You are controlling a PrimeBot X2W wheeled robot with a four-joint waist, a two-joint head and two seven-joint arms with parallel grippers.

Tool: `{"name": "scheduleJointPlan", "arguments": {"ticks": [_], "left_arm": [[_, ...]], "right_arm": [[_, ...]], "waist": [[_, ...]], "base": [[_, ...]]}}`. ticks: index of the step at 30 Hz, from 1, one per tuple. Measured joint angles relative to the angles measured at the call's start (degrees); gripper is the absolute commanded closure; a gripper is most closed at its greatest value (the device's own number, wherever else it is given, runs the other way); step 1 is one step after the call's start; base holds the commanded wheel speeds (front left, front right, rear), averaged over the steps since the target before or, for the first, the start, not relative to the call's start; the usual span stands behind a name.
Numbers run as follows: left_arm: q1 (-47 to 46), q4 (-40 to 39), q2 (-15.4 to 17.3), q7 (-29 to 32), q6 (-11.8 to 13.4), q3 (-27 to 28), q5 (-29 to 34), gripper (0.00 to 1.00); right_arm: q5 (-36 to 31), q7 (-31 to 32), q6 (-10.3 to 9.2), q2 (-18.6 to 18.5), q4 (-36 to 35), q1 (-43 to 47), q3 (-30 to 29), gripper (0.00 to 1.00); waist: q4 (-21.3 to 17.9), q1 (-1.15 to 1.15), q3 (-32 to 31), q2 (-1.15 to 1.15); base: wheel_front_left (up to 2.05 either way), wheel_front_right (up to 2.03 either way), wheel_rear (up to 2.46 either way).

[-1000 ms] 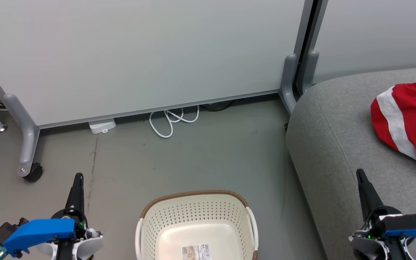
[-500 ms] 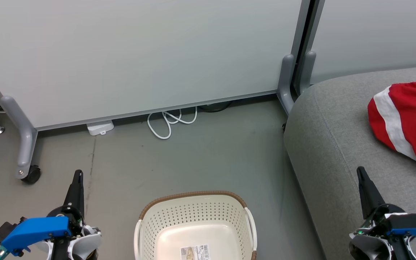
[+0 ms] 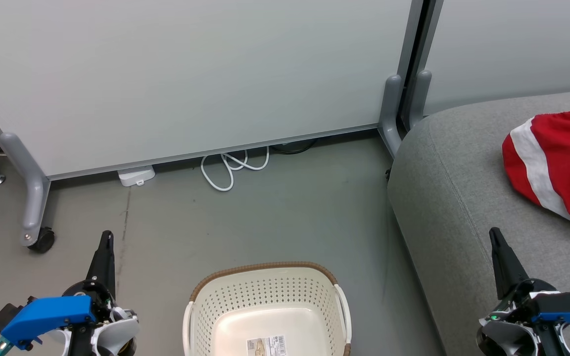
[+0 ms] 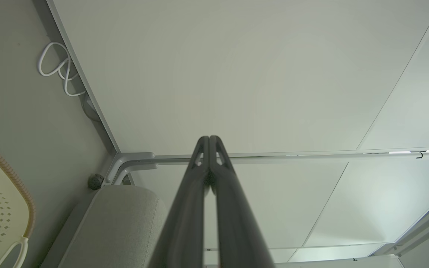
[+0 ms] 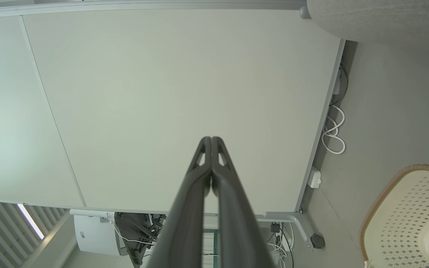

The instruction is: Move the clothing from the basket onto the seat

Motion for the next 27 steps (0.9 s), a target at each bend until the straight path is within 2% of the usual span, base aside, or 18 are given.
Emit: {"name": "scheduleJointPlan", "arguments": {"ticks": [27], "left_arm": [[0.00,0.00,0.00,0.02,-0.01,0.00,0.00,1.00]], "right_arm": [[0.00,0.00,0.00,0.00,-0.01,-0.02,0.00,1.00]], "waist": [[0.00,0.00,0.00,0.00]], "base": [[0.00,0.00,0.00]]}}
